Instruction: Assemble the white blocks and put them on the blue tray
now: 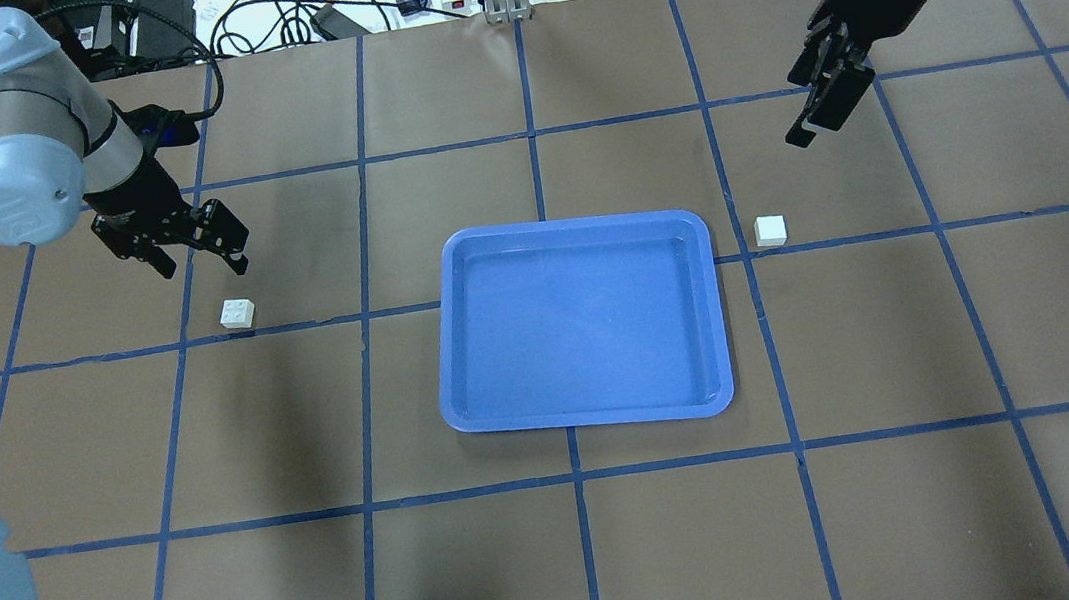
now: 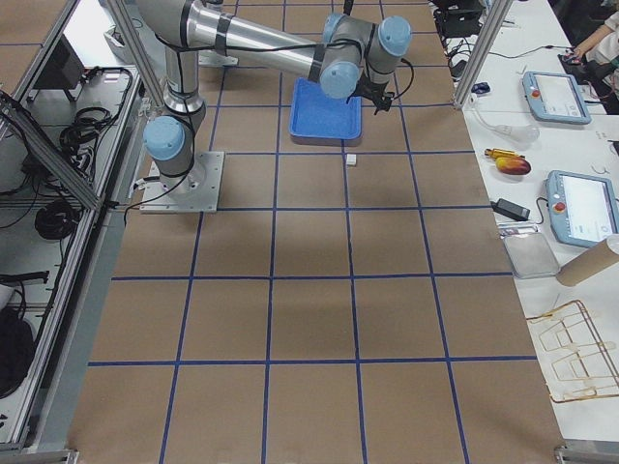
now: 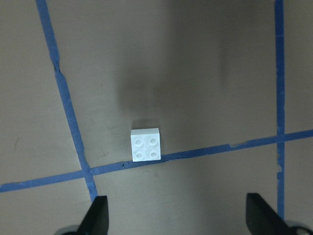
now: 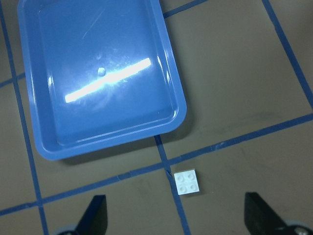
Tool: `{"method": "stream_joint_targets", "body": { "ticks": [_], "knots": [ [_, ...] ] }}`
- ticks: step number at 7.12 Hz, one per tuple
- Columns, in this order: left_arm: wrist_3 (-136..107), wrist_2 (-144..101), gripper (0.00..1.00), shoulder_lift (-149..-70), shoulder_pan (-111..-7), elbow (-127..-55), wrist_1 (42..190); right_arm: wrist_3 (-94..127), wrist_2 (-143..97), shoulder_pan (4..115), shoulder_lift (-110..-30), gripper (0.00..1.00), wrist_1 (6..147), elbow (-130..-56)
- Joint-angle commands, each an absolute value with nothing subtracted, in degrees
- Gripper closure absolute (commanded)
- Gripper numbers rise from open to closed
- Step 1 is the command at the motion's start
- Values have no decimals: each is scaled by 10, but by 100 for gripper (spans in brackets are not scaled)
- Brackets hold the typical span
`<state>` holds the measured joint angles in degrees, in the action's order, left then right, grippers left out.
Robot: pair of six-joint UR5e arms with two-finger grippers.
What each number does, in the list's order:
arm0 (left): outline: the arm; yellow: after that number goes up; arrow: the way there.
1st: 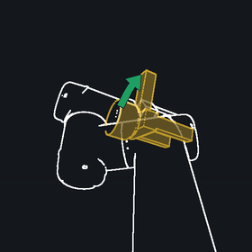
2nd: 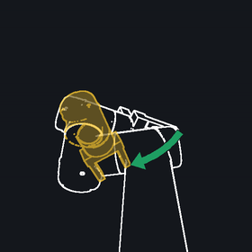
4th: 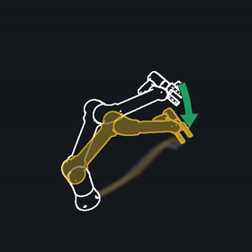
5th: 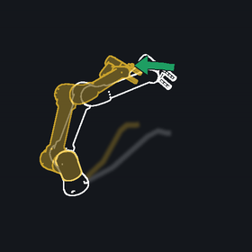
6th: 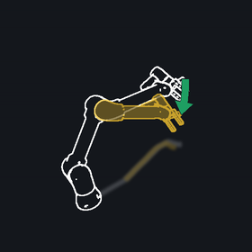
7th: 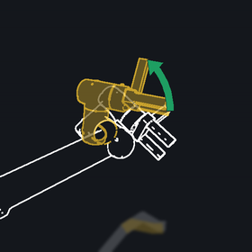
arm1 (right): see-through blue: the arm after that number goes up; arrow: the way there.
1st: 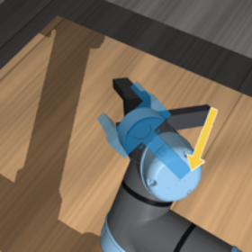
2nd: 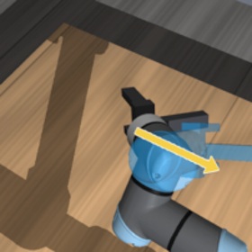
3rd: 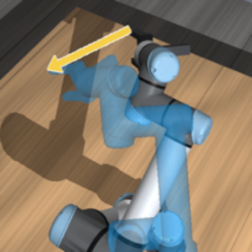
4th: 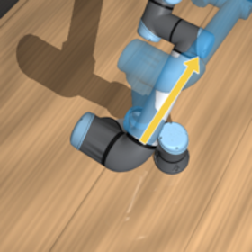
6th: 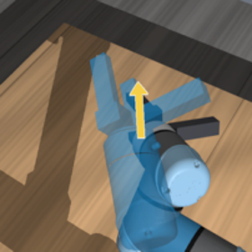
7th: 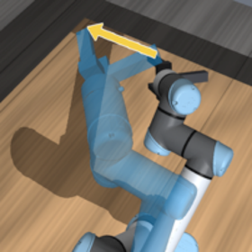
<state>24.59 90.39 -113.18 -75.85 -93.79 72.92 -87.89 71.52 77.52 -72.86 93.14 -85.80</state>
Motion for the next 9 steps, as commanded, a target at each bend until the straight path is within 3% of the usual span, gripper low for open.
{"method": "stream_joint_targets", "body": {
  "ticks": [1,6,9],
  "knots": [
    [276,932,0,-1165,-758,-947,695,-1033,639,702,-682,0,931,-860],
    [279,931,0,-1201,-758,-969,644,-1200,494,631,-656,2,975,-1015],
    [288,933,16,-1208,-758,-969,644,-1187,433,632,-620,6,1063,-1076]
  ]
}}
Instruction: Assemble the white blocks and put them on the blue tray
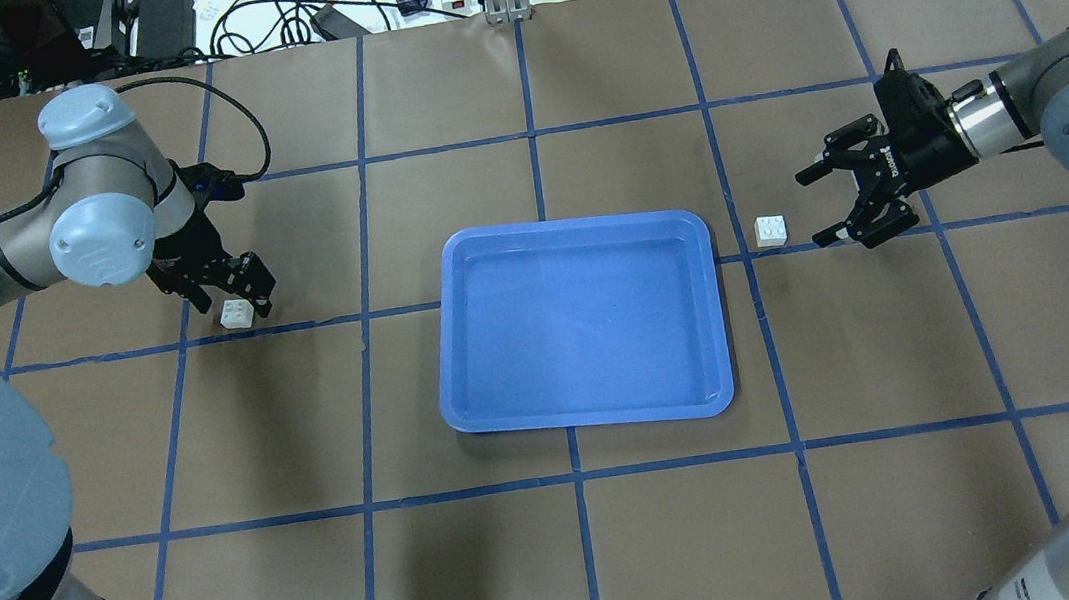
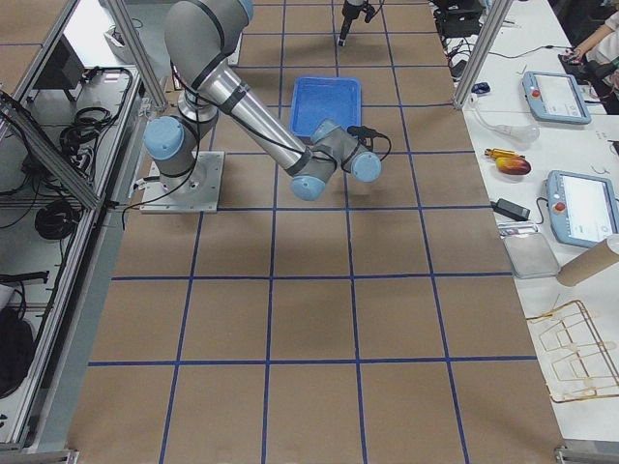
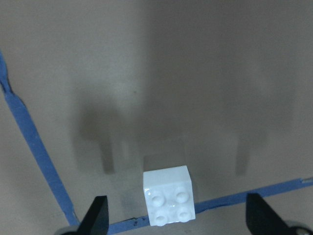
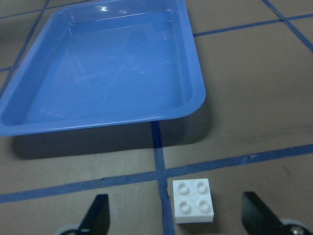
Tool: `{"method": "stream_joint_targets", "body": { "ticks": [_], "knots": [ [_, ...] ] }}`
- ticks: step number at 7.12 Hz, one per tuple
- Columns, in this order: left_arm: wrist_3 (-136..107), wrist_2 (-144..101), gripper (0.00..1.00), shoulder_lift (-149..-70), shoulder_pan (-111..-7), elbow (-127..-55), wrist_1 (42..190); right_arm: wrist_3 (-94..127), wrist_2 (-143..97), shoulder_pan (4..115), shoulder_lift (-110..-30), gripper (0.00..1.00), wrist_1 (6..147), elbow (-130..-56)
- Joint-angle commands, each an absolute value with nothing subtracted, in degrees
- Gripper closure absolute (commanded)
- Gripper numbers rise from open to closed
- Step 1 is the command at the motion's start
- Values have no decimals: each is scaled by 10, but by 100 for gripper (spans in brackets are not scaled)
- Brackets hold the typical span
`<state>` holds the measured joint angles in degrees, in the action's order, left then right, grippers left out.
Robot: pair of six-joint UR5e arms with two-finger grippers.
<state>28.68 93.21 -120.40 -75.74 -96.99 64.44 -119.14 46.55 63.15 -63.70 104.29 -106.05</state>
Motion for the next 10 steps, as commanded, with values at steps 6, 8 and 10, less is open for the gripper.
{"method": "stream_joint_targets", "body": {
  "ticks": [6,8,10],
  "knots": [
    [287,933,100,-1205,-756,-962,645,-1178,409,633,-585,7,1078,-1072],
    [280,934,100,-1180,-758,-943,654,-1168,410,634,-574,16,1098,-1073],
    [196,933,100,-1161,-792,-920,693,-1172,410,635,-574,53,1099,-1073]
  ]
}}
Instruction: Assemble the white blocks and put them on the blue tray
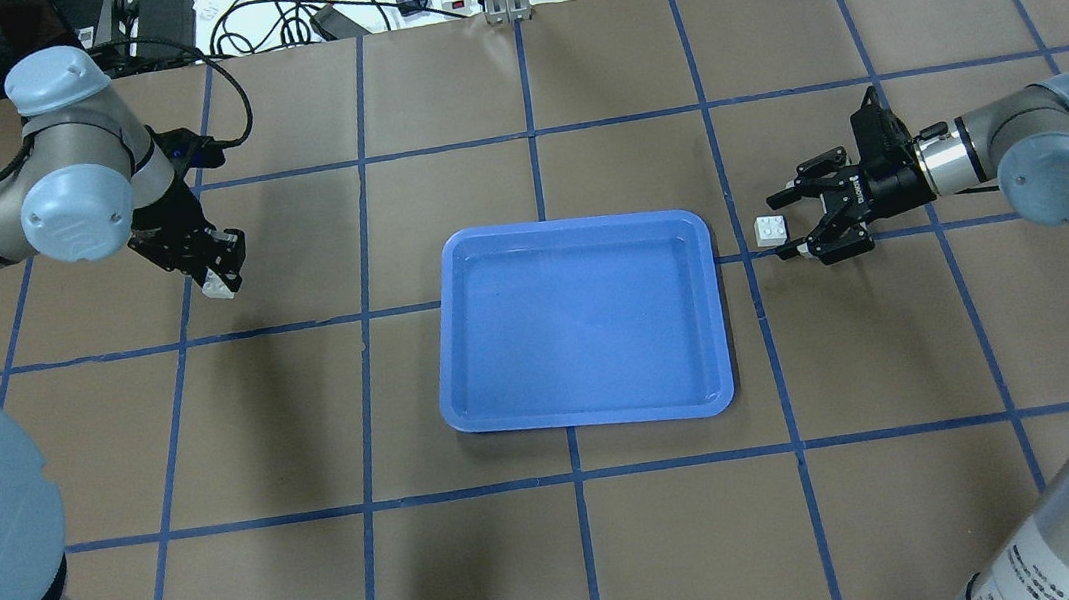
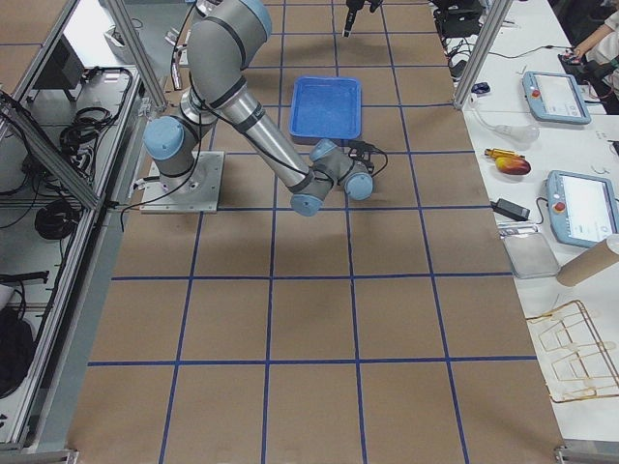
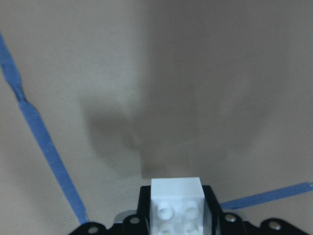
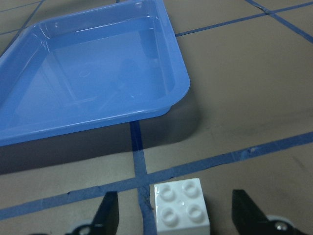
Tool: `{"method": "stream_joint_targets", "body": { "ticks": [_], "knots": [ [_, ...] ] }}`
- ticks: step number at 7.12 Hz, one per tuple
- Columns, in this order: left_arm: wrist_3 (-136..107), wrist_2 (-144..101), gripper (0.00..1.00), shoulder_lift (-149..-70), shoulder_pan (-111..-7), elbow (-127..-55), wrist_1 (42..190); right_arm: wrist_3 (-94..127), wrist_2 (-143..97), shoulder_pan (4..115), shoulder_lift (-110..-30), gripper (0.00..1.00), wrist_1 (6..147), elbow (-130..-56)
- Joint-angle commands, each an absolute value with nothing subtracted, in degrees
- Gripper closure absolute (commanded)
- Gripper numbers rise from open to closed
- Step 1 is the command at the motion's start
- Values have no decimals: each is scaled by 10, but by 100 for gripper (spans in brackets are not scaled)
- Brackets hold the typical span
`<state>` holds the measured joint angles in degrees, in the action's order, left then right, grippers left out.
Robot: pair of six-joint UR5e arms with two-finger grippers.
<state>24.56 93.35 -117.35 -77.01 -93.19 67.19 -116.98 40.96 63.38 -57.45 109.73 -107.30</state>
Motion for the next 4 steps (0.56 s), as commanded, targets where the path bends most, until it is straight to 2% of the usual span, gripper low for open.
{"method": "stream_joint_targets", "body": {
  "ticks": [1,2,4],
  "knots": [
    [149,928,100,-1150,-832,-919,699,-1172,412,635,-574,76,1130,-1075],
    [81,926,100,-1144,-881,-919,699,-1172,414,635,-574,82,1152,-1077],
    [-20,905,100,-1141,-974,-919,699,-1157,414,640,-580,85,1149,-1074]
  ]
}}
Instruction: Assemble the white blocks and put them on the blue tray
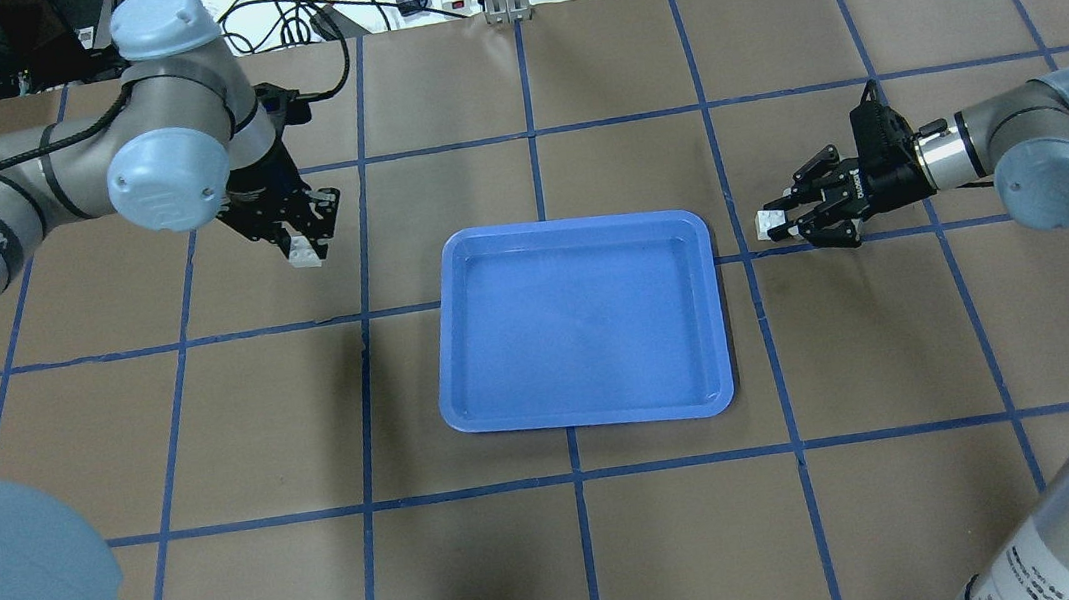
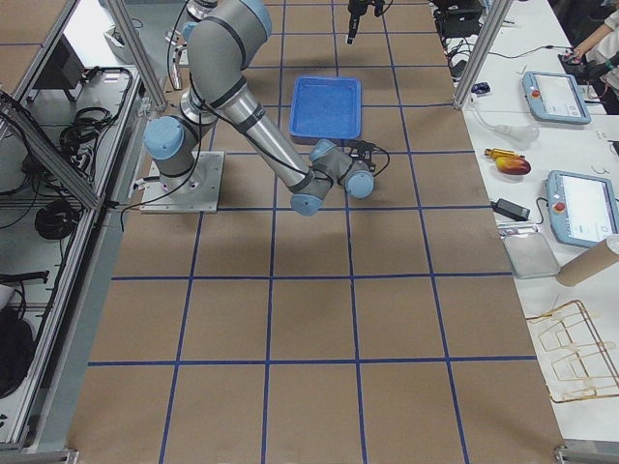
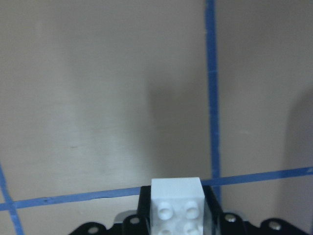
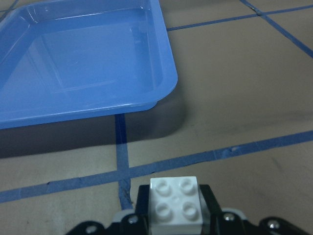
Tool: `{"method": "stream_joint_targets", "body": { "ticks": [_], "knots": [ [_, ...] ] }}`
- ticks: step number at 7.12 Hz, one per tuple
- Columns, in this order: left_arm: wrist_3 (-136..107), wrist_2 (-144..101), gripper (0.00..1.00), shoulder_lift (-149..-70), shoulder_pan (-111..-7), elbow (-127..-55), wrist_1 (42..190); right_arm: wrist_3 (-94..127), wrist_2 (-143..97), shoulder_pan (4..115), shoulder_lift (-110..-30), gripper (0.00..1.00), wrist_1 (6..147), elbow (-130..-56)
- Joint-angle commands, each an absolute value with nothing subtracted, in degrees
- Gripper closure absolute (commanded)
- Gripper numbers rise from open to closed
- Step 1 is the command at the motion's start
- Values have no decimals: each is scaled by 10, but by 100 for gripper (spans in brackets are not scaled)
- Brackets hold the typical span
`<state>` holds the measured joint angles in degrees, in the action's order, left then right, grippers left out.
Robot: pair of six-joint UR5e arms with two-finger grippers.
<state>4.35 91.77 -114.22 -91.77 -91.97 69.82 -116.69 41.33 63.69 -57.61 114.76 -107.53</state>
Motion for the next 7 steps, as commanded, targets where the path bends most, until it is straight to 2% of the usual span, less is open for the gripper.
{"method": "stream_joint_targets", "body": {
  "ticks": [1,3,7],
  "knots": [
    [-56,903,100,-1145,-1012,-919,697,-1126,412,643,-593,85,1150,-1072],
    [-74,881,100,-1154,-1070,-924,690,-1127,417,663,-657,93,1144,-1082],
    [-124,863,100,-1179,-1135,-927,675,-1112,412,687,-740,97,1144,-1159]
  ]
}}
